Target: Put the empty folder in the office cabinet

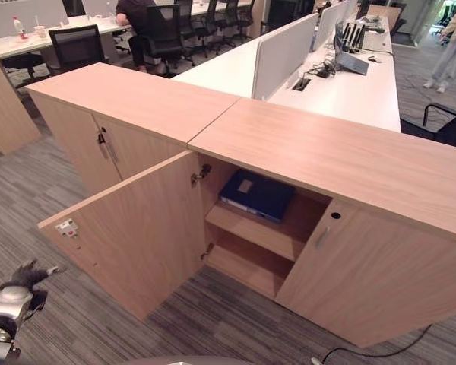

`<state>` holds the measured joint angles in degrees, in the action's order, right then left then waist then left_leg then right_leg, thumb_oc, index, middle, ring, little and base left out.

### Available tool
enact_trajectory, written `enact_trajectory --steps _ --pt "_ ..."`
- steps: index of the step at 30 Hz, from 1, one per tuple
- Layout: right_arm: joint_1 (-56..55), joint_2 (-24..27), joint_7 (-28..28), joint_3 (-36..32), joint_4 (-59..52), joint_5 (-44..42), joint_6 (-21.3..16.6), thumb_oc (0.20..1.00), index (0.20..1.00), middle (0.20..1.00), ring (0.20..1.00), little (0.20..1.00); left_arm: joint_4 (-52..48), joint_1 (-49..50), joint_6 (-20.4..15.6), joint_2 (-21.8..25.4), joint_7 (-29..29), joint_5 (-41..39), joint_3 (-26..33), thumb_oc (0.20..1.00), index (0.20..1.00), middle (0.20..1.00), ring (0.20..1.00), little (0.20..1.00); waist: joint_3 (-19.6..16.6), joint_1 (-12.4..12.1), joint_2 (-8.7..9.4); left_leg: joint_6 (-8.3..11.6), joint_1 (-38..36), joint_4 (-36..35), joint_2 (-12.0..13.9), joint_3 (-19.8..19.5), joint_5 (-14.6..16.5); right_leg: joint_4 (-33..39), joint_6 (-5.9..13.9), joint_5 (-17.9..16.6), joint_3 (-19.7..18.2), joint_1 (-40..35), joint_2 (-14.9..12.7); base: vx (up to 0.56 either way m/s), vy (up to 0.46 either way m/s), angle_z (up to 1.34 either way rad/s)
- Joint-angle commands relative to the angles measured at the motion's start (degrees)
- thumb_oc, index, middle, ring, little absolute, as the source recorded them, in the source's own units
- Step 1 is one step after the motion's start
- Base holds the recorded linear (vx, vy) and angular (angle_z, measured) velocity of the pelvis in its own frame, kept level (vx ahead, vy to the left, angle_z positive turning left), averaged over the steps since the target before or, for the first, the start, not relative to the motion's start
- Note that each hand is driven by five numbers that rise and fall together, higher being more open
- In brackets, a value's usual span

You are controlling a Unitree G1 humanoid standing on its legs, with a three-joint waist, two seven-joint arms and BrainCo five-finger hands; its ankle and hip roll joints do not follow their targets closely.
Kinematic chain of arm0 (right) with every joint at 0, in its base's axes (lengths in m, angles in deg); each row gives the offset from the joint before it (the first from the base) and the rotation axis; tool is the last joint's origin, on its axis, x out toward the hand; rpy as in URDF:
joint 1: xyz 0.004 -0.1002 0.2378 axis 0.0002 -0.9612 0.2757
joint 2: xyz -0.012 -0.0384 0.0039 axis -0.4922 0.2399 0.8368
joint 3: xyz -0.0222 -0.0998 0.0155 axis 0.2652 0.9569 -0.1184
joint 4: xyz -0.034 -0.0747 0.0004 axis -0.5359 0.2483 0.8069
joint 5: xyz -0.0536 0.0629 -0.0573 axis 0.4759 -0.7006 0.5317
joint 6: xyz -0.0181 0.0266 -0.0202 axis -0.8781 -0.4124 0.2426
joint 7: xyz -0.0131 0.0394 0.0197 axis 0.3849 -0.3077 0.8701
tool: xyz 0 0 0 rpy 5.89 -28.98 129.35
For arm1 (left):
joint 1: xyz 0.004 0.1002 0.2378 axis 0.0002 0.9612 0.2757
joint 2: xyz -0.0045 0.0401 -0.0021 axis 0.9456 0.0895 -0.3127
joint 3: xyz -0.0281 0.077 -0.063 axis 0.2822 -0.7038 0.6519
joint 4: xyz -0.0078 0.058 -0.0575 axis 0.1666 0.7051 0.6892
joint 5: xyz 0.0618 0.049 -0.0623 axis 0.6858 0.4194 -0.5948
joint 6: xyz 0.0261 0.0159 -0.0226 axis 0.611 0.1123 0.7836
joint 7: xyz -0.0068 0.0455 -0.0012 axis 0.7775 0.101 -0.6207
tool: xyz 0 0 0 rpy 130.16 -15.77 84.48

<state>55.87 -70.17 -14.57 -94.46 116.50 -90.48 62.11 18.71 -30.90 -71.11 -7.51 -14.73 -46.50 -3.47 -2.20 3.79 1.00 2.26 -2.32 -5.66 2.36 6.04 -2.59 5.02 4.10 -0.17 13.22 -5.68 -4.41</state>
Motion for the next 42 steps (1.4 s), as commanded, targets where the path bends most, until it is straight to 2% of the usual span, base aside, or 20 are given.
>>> enact_trajectory --steps 1,6,13,17,18,19,21,24,26,27,31,32,34,35,36,39,40,42 --pt "2.7 -1.1 0.9 -1.4 2.8 -0.1 -0.8 1.000 1.000 1.000 1.000 1.000 7.5 -1.8 -0.4 -1.2 1.5 4.2 4.4 1.000 1.000 1.000 1.000 1.000 -0.3 -0.5 1.07 -0.06 -0.8 0.7 -0.8 5.9 5.3 0.0 3.54 2.7 2.6 1.7 0.1 0.00 0.000 0.00" --pt "1.4 -0.9 1.0 -2.8 0.1 -0.5 -0.9 1.000 1.000 1.000 1.000 1.000 1.3 -0.9 0.1 -3.0 3.0 6.9 5.8 1.000 1.000 1.000 1.000 1.000 0.0 -0.3 1.25 -0.27 -0.9 0.7 -0.7 6.4 5.8 0.0 3.76 2.5 2.3 2.0 0.1 0.01 0.029 0.01" --pt "0.8 0.7 0.3 -4.4 -0.8 -1.2 -0.9 1.000 1.000 1.000 1.000 1.000 3.3 -6.1 0.9 -2.6 5.0 6.7 5.4 1.000 1.000 1.000 1.000 1.000 -0.1 0.6 1.12 -0.58 -0.7 0.7 -0.7 7.5 6.4 0.0 4.30 1.8 1.2 2.9 0.1 0.00 0.028 -0.08" --pt "0.4 1.5 -0.1 -5.2 -0.2 -2.0 -1.0 1.000 1.000 1.000 1.000 1.000 4.5 -12.3 1.1 -1.5 6.1 7.8 1.9 1.000 1.000 1.000 1.000 1.000 -0.1 1.4 0.93 -0.80 -0.9 0.7 -0.9 8.2 6.8 0.0 4.58 1.6 0.6 3.1 0.0 -0.01 0.035 -0.11" --pt "-0.2 1.2 -0.2 -5.0 0.1 -2.2 -1.4 1.000 1.000 1.000 1.000 1.000 -1.5 -14.9 -0.3 -3.3 6.0 7.9 -1.0 1.000 1.000 1.000 1.000 1.000 0.2 2.1 0.84 -0.90 -0.8 0.7 -1.1 8.3 6.9 0.0 4.71 1.4 0.5 3.2 -0.2 -0.04 0.044 -0.07" --pt "-0.3 1.2 -0.3 -4.7 0.4 -2.1 -1.5 1.000 1.000 1.000 1.000 1.000 -2.8 -15.5 -0.8 -4.3 5.9 7.7 -2.2 1.000 1.000 1.000 1.000 1.000 0.4 2.3 0.75 -0.89 -1.1 0.7 -1.1 8.3 7.2 0.0 4.76 1.5 0.5 3.0 -0.2 -0.05 0.043 0.03" --pt "-0.6 1.0 -0.3 -4.0 0.7 -1.4 -1.8 1.000 1.000 1.000 1.000 1.000 -3.3 -17.8 -2.1 -6.9 5.1 7.9 -6.2 1.000 1.000 1.000 1.000 1.000 0.3 3.2 0.79 -0.98 -1.0 0.7 -1.2 8.5 7.2 0.0 4.84 1.3 0.4 3.2 -0.3 -0.03 0.027 0.14" --pt "-0.6 1.3 -0.5 -4.0 1.0 -1.1 -1.9 1.000 1.000 1.000 1.000 1.000 -3.0 -19.5 -3.0 -8.5 4.1 7.0 -9.1 1.000 1.000 1.000 1.000 1.000 0.4 3.8 0.74 -1.01 -1.1 0.7 -1.3 8.7 7.2 0.0 4.90 1.2 0.3 3.2 -0.4 -0.02 0.013 0.03" --pt "-0.4 1.7 -0.7 -4.0 0.8 -0.8 -2.0 1.000 1.000 1.000 1.000 1.000 -7.4 -19.3 -3.7 -11.5 0.2 5.2 -12.9 1.000 1.000 1.000 1.000 1.000 0.5 4.3 0.70 -1.17 -1.1 0.7 -1.4 8.7 7.2 0.0 4.95 0.9 0.1 3.3 -0.5 -0.02 0.011 -0.01" --pt "-0.5 1.7 -0.7 -4.0 0.8 -0.8 -2.0 1.000 1.000 1.000 1.000 1.000 -7.5 -19.2 -3.6 -11.5 0.1 5.2 -12.9 1.000 1.000 1.000 1.000 1.000 0.4 4.3 0.69 -1.17 -1.0 0.7 -1.4 8.7 7.2 0.0 4.95 0.9 0.1 3.3 -0.5 -0.03 0.019 0.07" --pt "-0.5 1.9 0.3 -4.4 2.2 -0.1 -1.0 1.000 1.000 1.000 1.000 1.000 -12.1 -17.6 -4.2 -15.9 -8.5 3.8 -19.4 1.000 1.000 1.000 1.000 1.000 0.6 4.7 0.45 -1.36 -1.3 0.7 -1.5 8.8 7.4 0.0 5.10 0.7 -0.2 3.3 -0.6 -0.03 0.023 0.18" --pt "-0.5 1.9 0.4 -4.4 2.2 -0.1 -1.0 1.000 1.000 1.000 1.000 1.000 -12.0 -17.7 -4.2 -15.9 -8.5 3.8 -19.4 1.000 1.000 1.000 1.000 1.000 0.5 4.7 0.49 -1.38 -1.1 0.7 -1.6 8.8 7.2 0.0 5.06 0.6 -0.2 3.5 -0.7 -0.03 0.007 0.17" --pt "0.0 1.3 0.7 -5.2 4.3 -0.1 -0.5 1.000 1.000 1.000 1.000 1.000 -17.4 -14.7 -4.5 -19.7 -14.0 2.1 -23.7 1.000 1.000 1.000 1.000 1.000 1.0 4.7 0.54 -1.60 -1.2 0.7 -1.7 8.5 7.3 0.0 5.02 0.6 -0.2 3.4 -0.7 -0.04 0.001 0.07" --pt "0.0 1.3 0.7 -5.2 4.3 -0.1 -0.5 1.000 1.000 1.000 1.000 1.000 -17.4 -14.7 -4.5 -19.7 -14.0 2.1 -23.7 1.000 1.000 1.000 1.000 1.000 0.9 4.7 0.54 -1.60 -1.2 0.7 -1.7 8.5 7.3 -0.1 5.01 0.6 -0.2 3.5 -0.7 -0.02 0.003 0.07" --pt "0.0 1.1 1.0 -5.8 5.1 -0.2 -0.2 1.000 1.000 1.000 1.000 1.000 -23.2 -11.5 -4.6 -20.1 -17.3 -1.5 -24.8 1.000 1.000 1.000 1.000 1.000 1.1 4.6 0.43 -1.70 -1.3 0.7 -1.8 8.4 7.5 0.0 5.02 0.8 -0.1 3.3 -0.7 -0.01 0.005 0.16" --pt "-0.3 0.6 1.5 -6.2 6.0 0.1 0.2 1.000 1.000 1.000 1.000 1.000 -27.5 -8.9 -3.9 -19.9 -20.9 -4.5 -26.6 1.000 1.000 1.000 1.000 1.000 1.1 4.5 0.40 -1.73 -1.3 0.7 -1.9 8.2 7.5 -0.1 4.98 0.9 0.0 3.3 -0.7 0.00 0.005 0.06" --pt "-0.2 0.6 2.2 -6.0 7.8 1.4 1.0 1.000 1.000 1.000 1.000 1.000 -30.2 -6.7 -3.1 -19.9 -24.4 -9.4 -28.6 1.000 1.000 1.000 1.000 1.000 1.4 4.3 0.26 -1.79 -1.5 0.7 -1.9 7.9 7.6 -0.1 4.99 1.0 0.2 3.1 -0.7 0.00 0.000 0.00" --pt "-0.1 0.8 3.1 -5.6 9.4 3.3 1.9 1.000 1.000 1.000 1.000 1.000 -34.1 -4.6 -1.9 -18.4 -27.6 -15.7 -30.5 1.000 1.000 1.000 1.000 1.000 1.4 4.1 0.12 -1.80 -1.4 0.7 -2.0 7.6 7.5 -0.1 4.93 1.0 0.4 3.2 -0.7 -0.01 0.000 -0.07"
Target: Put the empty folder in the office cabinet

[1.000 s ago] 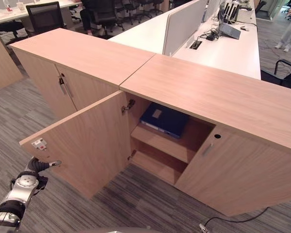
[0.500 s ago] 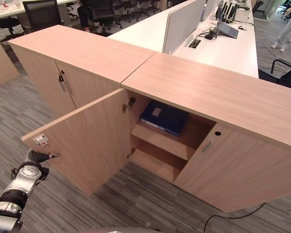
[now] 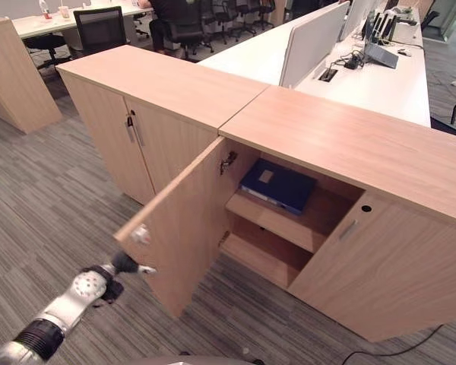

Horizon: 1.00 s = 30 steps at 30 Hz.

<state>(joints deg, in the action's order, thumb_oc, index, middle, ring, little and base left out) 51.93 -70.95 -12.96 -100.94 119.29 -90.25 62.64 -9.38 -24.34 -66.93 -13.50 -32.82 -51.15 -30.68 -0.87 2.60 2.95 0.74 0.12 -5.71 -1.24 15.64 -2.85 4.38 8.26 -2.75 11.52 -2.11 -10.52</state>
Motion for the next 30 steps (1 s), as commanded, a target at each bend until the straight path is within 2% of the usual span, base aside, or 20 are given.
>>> enact_trajectory --steps 1,3,7,10,16,21,24,26,30 --pt "4.0 1.7 1.6 1.0 7.1 3.8 1.5 1.000 1.000 1.000 1.000 1.000 -7.7 -10.5 -5.7 -11.7 -10.9 -13.2 -4.1 1.000 1.000 1.000 1.000 1.000 0.1 5.3 -1.87 -0.29 -3.8 0.7 1.6 -2.1 7.8 0.5 0.78 3.6 2.1 -0.4 5.3 -0.02 0.000 -0.11" --pt "3.9 2.3 2.1 1.7 8.9 7.0 2.1 1.000 1.000 1.000 1.000 1.000 -10.8 -9.9 -4.5 -9.3 -14.1 -17.7 -6.2 1.000 1.000 1.000 1.000 1.000 0.1 5.1 -1.98 -0.25 -3.7 0.7 1.7 -2.2 7.7 0.5 0.80 3.6 2.3 -0.4 5.3 -0.02 -0.001 -0.08" --pt "3.8 2.8 2.7 4.0 11.2 13.5 2.6 1.000 1.000 1.000 1.000 1.000 -12.9 -9.7 -3.9 -6.8 -15.9 -21.0 -7.9 1.000 1.000 1.000 1.000 1.000 -0.1 4.9 -1.84 -0.16 -3.6 0.7 1.7 -2.5 7.6 0.5 0.75 3.7 2.6 -0.5 5.3 -0.01 -0.012 -0.14" --pt "3.4 2.4 3.6 8.5 12.7 23.0 3.1 1.000 1.000 1.000 1.000 1.000 -15.4 -10.5 -4.3 -4.3 -17.1 -18.6 -8.8 1.000 1.000 1.000 1.000 1.000 0.0 4.5 -1.58 -0.08 -3.4 0.7 1.7 -3.1 7.3 0.5 0.60 3.6 3.2 -0.5 5.3 -0.01 -0.011 -0.04" --pt "3.4 1.5 4.1 11.3 11.3 26.0 3.0 1.000 1.000 1.000 1.000 1.000 -15.1 -8.8 -3.9 -5.0 -17.0 -20.2 -8.1 1.000 1.000 1.000 1.000 1.000 0.1 4.5 -1.45 -0.01 -3.3 0.7 1.7 -3.2 7.1 0.5 0.41 3.5 3.4 -0.5 5.3 -0.01 -0.005 0.06" --pt "4.5 1.1 3.1 13.1 9.4 27.2 2.6 1.000 1.000 1.000 1.000 1.000 -8.8 -4.7 -1.2 -8.5 -16.6 -29.8 -7.0 1.000 1.000 1.000 1.000 1.000 0.2 4.6 -1.62 -0.02 -3.3 0.7 1.8 -3.1 7.0 0.6 0.18 3.5 3.1 -0.2 5.4 0.00 -0.007 -0.02" --pt "5.1 1.2 2.5 13.7 8.1 27.6 2.5 1.000 1.000 1.000 1.000 1.000 -4.5 -3.0 -0.9 -8.2 -15.9 -29.5 -5.6 1.000 1.000 1.000 1.000 1.000 0.3 4.7 -1.82 0.05 -3.2 0.7 2.0 -3.2 6.8 0.6 -0.03 3.7 3.0 -0.1 5.6 0.00 -0.008 -0.02" --pt "5.4 1.1 3.0 14.1 7.5 28.1 2.9 1.000 1.000 1.000 1.000 1.000 -3.7 -2.6 -0.8 -5.9 -15.7 -24.7 -4.8 1.000 1.000 1.000 1.000 1.000 0.3 4.6 -1.99 0.10 -3.3 0.7 2.0 -3.1 6.9 0.6 -0.10 3.8 2.9 -0.2 5.6 0.00 0.000 0.00" --pt "6.4 0.7 2.6 15.5 6.5 28.1 3.1 1.000 1.000 1.000 1.000 1.000 1.5 2.2 -1.0 -5.1 -13.6 -23.1 0.0 1.000 1.000 1.000 1.000 1.000 0.3 4.0 -2.14 0.21 -3.3 0.7 2.1 -3.1 6.6 0.6 -0.41 3.8 3.0 -0.3 5.8 0.00 -0.008 -0.02"
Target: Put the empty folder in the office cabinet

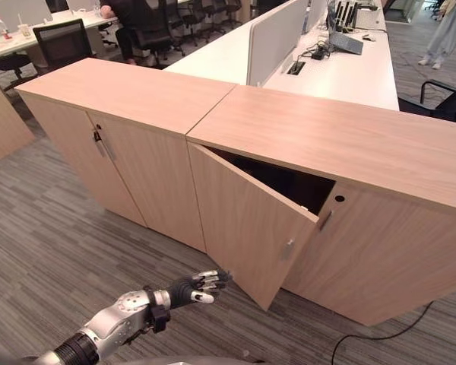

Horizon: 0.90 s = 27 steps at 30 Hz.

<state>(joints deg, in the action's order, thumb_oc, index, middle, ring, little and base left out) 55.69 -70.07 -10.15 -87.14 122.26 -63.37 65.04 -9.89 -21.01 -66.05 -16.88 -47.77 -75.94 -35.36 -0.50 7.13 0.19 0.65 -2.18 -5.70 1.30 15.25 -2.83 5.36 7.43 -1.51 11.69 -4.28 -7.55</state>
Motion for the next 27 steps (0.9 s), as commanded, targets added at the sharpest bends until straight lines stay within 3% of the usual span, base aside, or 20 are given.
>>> enact_trajectory --steps 1,4,6,7,9,12,13,18,20,27 --pt "2.7 -0.4 -0.3 1.8 3.1 1.0 0.6 1.000 1.000 1.000 1.000 1.000 4.5 0.4 -2.1 -2.6 2.0 2.5 6.3 1.000 1.000 1.000 1.000 1.000 -0.2 -0.6 0.61 0.31 -1.0 0.7 -0.4 -2.7 6.5 -0.4 0.32 2.7 2.8 1.9 2.8 0.00 0.000 0.00" --pt "2.3 -1.8 -1.7 1.3 0.6 -1.7 -0.7 1.000 1.000 1.000 1.000 1.000 9.2 6.4 -4.2 -5.5 7.7 8.4 15.8 1.000 1.000 1.000 1.000 1.000 0.1 -1.5 0.97 0.41 -1.2 0.7 -0.2 -2.7 6.4 -0.4 0.01 2.9 2.7 1.7 3.0 0.00 -0.010 0.00" --pt "2.1 -2.3 -2.1 1.2 0.3 -1.9 -0.9 1.000 1.000 1.000 1.000 1.000 10.9 7.3 -4.7 -6.4 9.6 10.0 18.3 1.000 1.000 1.000 1.000 1.000 0.0 -1.6 1.21 0.40 -0.9 0.7 -0.2 -2.8 6.1 -0.4 -0.11 2.9 2.8 1.8 3.0 -0.01 -0.021 0.04" --pt "1.8 -3.2 -3.4 0.9 -0.4 -2.7 -1.5 1.000 1.000 1.000 1.000 1.000 15.0 8.5 -6.8 -9.0 14.4 12.3 23.2 1.000 1.000 1.000 1.000 1.000 0.4 -2.0 1.67 0.44 -0.8 0.7 -0.3 -3.1 5.9 -0.4 -0.37 2.9 2.9 1.7 3.1 -0.03 -0.057 0.07" --pt "1.7 -4.1 -5.2 1.1 -1.4 -3.6 -2.2 1.000 1.000 1.000 1.000 1.000 19.8 8.5 -9.6 -11.0 19.3 13.7 26.8 1.000 1.000 1.000 1.000 1.000 0.7 -2.5 2.20 0.54 -0.9 0.7 -0.2 -3.3 5.8 -0.4 -0.58 3.0 3.2 1.3 3.2 -0.03 -0.047 0.04" --pt "2.2 -4.4 -6.6 1.5 -2.0 -4.5 -2.9 1.000 1.000 1.000 1.000 1.000 26.6 7.2 -11.4 -12.4 22.4 13.1 29.8 1.000 1.000 1.000 1.000 1.000 0.7 -2.6 2.51 0.63 -0.7 0.7 -0.3 -3.5 5.5 -0.4 -0.72 3.0 3.3 1.4 3.2 -0.01 -0.013 0.11" --pt "2.5 -4.6 -7.1 1.9 -2.6 -5.1 -3.4 1.000 1.000 1.000 1.000 1.000 33.7 5.4 -12.1 -13.2 24.7 12.5 31.8 1.000 1.000 1.000 1.000 1.000 0.9 -2.6 2.61 0.77 -0.9 0.7 -0.3 -3.5 5.6 -0.4 -0.82 3.2 3.5 1.1 3.4 -0.01 -0.020 0.17" --pt "3.5 -4.9 -7.5 4.3 -3.6 -4.4 -4.1 1.000 1.000 1.000 1.000 1.000 45.7 2.9 -11.9 -14.2 23.5 9.6 34.6 1.000 1.000 1.000 1.000 1.000 0.7 -2.6 2.65 0.89 -1.1 0.7 -0.3 -3.4 5.7 -0.4 -1.03 3.4 3.5 1.0 3.5 0.00 -0.004 0.01" --pt "3.9 -5.0 -7.5 4.7 -3.8 -4.1 -4.2 1.000 1.000 1.000 1.000 1.000 49.1 2.5 -11.6 -14.4 23.6 11.9 34.4 1.000 1.000 1.000 1.000 1.000 0.7 -2.6 2.58 0.89 -1.2 0.7 -0.3 -3.4 5.7 -0.4 -1.04 3.5 3.5 0.9 3.5 0.00 0.000 0.00" --pt "5.2 -6.2 -7.1 8.8 -5.1 -1.9 -4.0 1.000 1.000 1.000 1.000 1.000 51.8 3.9 -11.2 -17.7 21.6 24.8 24.5 1.000 1.000 1.000 1.000 1.000 0.8 -2.6 1.69 0.63 -1.2 0.7 -0.4 -3.2 6.1 -0.4 -1.07 3.4 3.3 1.0 3.4 0.00 0.000 0.00"
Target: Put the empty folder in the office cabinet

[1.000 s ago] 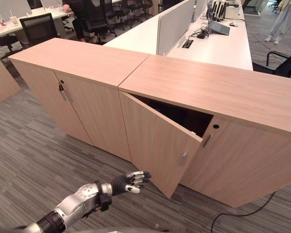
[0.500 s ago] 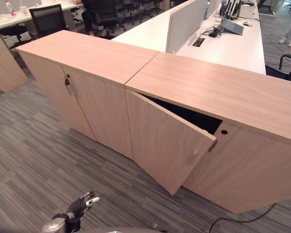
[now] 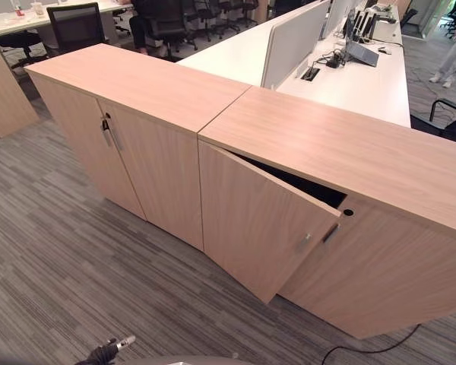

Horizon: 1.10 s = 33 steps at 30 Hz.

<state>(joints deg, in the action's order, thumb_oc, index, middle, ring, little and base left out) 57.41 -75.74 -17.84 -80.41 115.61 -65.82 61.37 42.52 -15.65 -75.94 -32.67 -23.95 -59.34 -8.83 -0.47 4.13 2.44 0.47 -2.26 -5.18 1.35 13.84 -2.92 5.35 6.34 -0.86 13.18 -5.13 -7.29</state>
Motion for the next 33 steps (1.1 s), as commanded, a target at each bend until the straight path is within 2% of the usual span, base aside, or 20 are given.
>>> enact_trajectory --steps 1,11,16,23,27,33 --pt "3.5 -0.6 0.6 2.1 1.6 0.6 -0.3 1.000 1.000 1.000 1.000 1.000 -0.6 -1.5 -1.4 -1.9 -2.2 8.2 -2.1 1.000 1.000 1.000 1.000 1.000 0.8 0.4 -0.57 0.82 -1.1 0.2 -0.4 -1.8 6.2 -0.3 0.02 2.8 1.8 1.9 3.1 0.00 0.000 0.00" --pt "4.1 1.5 2.0 3.3 2.3 5.2 0.9 1.000 1.000 1.000 1.000 1.000 1.3 -3.2 0.2 -0.6 -5.6 8.8 -2.4 1.000 1.000 1.000 1.000 1.000 0.7 0.4 -1.14 0.93 -0.7 0.2 -0.5 -1.7 6.1 -0.3 -0.02 2.7 1.8 2.4 3.2 0.00 0.000 0.00" --pt "4.6 0.9 1.8 3.8 2.6 5.9 1.4 1.000 1.000 1.000 1.000 1.000 2.0 -3.7 0.5 -1.0 -4.8 8.9 -1.9 1.000 1.000 1.000 1.000 1.000 0.6 0.4 -1.34 0.90 -0.9 0.2 -0.5 -1.7 6.2 -0.3 -0.11 2.7 1.7 2.2 3.3 0.00 0.000 0.00" --pt "4.8 0.9 1.0 3.8 2.6 5.9 1.2 1.000 1.000 1.000 1.000 1.000 0.3 -3.5 -0.9 -0.3 -2.8 14.1 -4.3 1.000 1.000 1.000 1.000 1.000 0.6 0.3 -1.63 0.84 -1.4 0.2 -0.5 -1.6 6.5 -0.3 -0.11 2.9 1.5 1.9 3.2 0.00 0.000 0.00" --pt "5.0 1.0 0.2 3.9 1.8 5.7 0.4 1.000 1.000 1.000 1.000 1.000 -4.7 -3.7 -2.8 1.3 -1.1 19.0 -7.8 1.000 1.000 1.000 1.000 1.000 1.0 0.4 -1.64 0.82 -1.4 0.2 -0.5 -1.6 6.7 -0.3 0.02 2.9 1.5 1.8 3.3 0.00 0.000 0.00" --pt "5.2 1.1 0.0 4.0 2.0 5.6 0.3 1.000 1.000 1.000 1.000 1.000 -5.4 -3.9 -2.9 1.4 -1.0 19.1 -8.5 1.000 1.000 1.000 1.000 1.000 1.2 0.5 -1.68 0.84 -1.5 0.2 -0.5 -1.4 6.8 -0.3 0.11 3.0 1.5 1.9 3.2 0.00 0.000 0.00"
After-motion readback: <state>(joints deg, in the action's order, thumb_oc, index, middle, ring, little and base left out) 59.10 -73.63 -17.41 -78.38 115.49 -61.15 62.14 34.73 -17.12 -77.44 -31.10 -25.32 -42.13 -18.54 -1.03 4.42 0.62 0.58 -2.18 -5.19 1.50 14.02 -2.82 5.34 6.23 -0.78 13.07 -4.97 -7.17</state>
